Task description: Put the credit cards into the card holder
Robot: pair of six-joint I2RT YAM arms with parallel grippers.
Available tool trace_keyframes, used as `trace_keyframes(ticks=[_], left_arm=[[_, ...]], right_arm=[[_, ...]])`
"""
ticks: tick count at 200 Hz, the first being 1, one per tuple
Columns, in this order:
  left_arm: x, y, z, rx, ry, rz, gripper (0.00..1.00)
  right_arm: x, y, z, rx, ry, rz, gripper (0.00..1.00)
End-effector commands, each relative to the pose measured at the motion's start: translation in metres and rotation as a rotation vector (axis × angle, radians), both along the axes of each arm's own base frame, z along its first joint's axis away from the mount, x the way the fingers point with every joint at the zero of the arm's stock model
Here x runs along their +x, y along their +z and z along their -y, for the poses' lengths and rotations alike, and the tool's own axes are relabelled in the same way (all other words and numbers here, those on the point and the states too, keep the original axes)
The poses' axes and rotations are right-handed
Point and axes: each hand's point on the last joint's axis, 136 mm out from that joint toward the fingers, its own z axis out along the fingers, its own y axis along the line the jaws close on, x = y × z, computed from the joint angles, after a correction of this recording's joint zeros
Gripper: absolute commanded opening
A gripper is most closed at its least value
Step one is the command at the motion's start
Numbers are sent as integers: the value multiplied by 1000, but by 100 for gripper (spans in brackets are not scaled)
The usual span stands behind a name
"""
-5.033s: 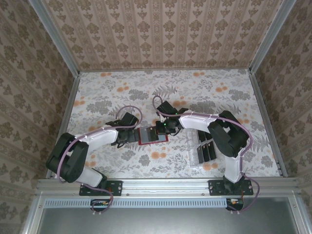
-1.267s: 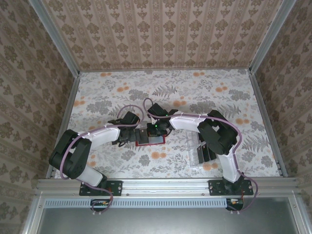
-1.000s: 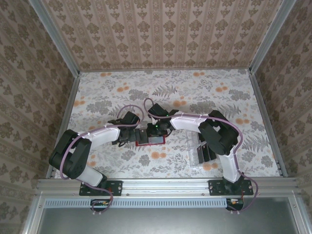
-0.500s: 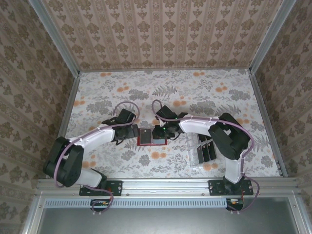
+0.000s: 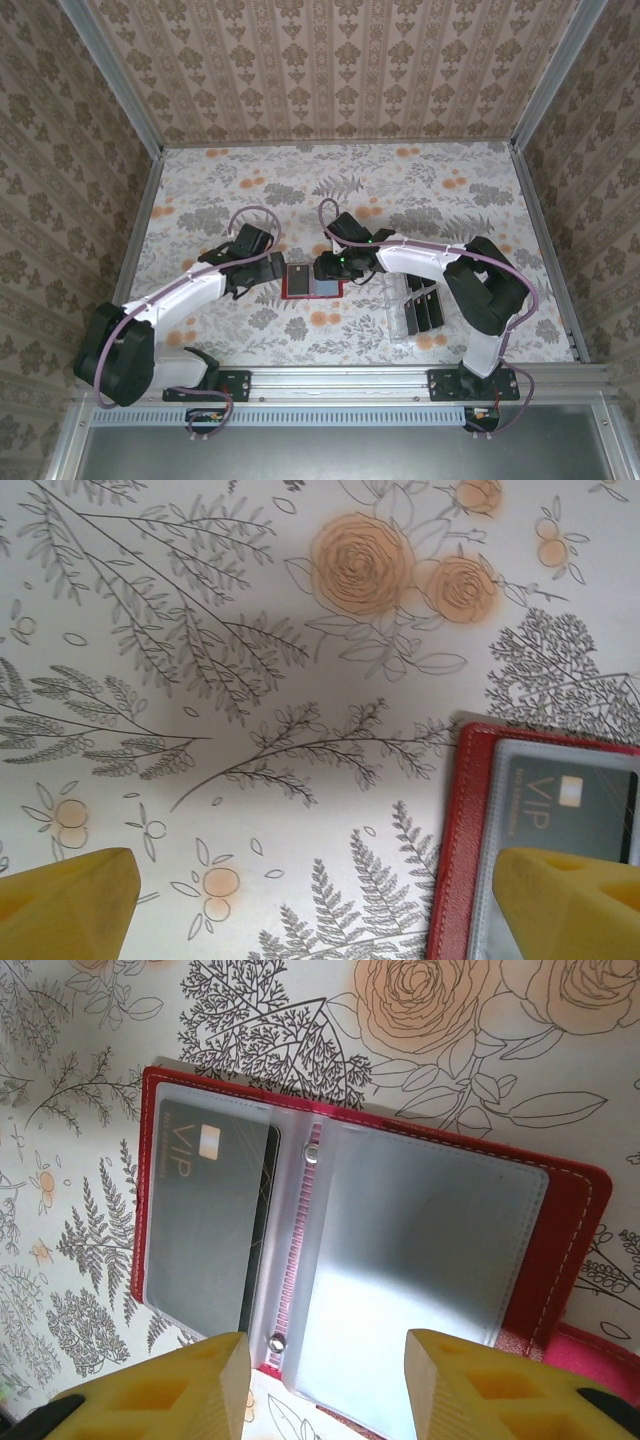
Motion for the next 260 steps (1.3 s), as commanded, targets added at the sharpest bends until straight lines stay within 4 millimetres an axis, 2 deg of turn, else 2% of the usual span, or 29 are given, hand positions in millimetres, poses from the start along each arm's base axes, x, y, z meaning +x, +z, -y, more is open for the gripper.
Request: trace_keyframes(ticks=[1, 60, 95, 147, 186, 260], left_arm=[[-7, -4, 8, -6, -31, -20, 100], [-7, -10, 24, -2, -60, -30, 100], [-8, -14, 29, 2, -71, -37, 100], [-11, -17, 36, 0, -107, -22, 100], [-18, -16, 40, -20, -138, 6, 100], [-40, -17, 51, -92, -194, 76, 100]], right_arm=[[-1, -15, 13, -56, -20, -18, 46], [2, -28, 13, -75, -17, -32, 48], [5, -37, 14, -89, -18, -44, 53], [1, -40, -4, 3, -11, -102, 55], [0, -40, -19, 88, -28, -144, 55], [2, -40, -24, 126, -74, -169, 56]])
